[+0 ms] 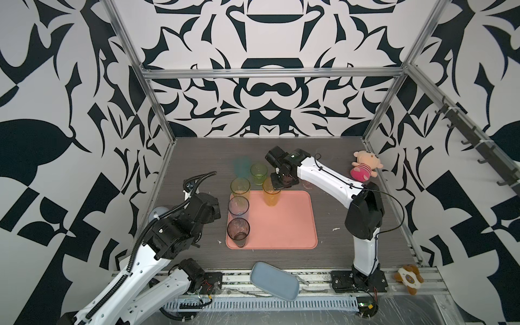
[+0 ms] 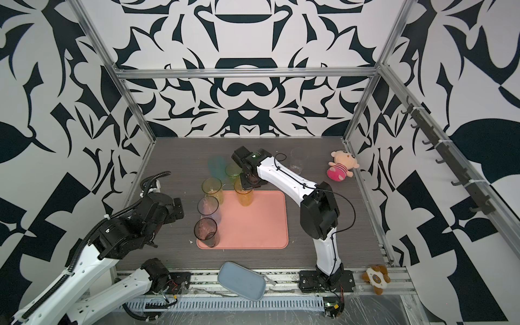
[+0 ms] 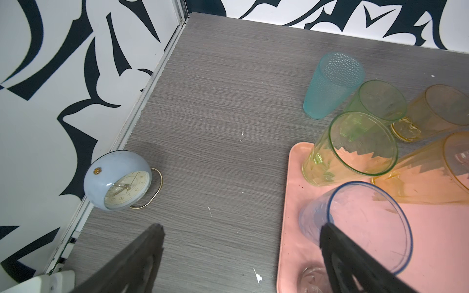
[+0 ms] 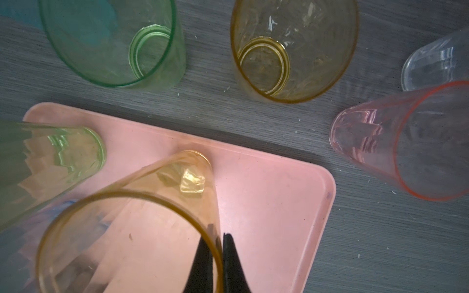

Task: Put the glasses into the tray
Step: 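Lower the tall yellow glass onto the tray edge farthest from the robot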

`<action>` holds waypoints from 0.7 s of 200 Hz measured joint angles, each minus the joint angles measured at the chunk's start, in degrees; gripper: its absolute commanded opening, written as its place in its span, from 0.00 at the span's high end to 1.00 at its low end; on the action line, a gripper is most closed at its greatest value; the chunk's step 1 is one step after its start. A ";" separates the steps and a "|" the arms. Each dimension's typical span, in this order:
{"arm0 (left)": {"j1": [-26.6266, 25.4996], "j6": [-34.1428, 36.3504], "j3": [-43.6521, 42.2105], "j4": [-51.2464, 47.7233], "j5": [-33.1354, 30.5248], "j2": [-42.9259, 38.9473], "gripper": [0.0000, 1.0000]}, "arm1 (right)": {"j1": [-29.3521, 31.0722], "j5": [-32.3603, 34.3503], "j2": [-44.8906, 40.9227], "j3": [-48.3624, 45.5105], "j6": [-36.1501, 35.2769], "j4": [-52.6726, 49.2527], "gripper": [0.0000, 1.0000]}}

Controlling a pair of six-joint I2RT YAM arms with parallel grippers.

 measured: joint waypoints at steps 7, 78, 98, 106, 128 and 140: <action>0.00 0.00 0.00 0.00 0.00 0.00 0.01 | 0.00 0.00 0.00 -0.11 0.02 0.15 0.99; 0.00 -0.17 0.00 -0.02 0.00 -0.04 0.01 | 0.02 -0.02 0.00 -0.81 0.81 1.11 0.75; 0.00 -0.17 0.00 -0.02 0.00 -0.04 0.01 | 0.02 -0.04 0.00 -0.81 0.76 1.11 0.68; 0.00 -0.17 0.00 -0.02 0.00 -0.04 0.01 | 0.04 -0.04 0.00 -0.81 0.74 1.11 0.65; 0.00 -0.17 -0.04 -0.02 0.02 -0.04 0.01 | 0.15 -0.02 0.00 -0.81 0.42 1.18 0.61; 0.00 -0.20 -0.07 -0.07 0.00 -0.04 0.01 | 0.26 -0.02 -0.04 -0.81 0.37 1.22 0.60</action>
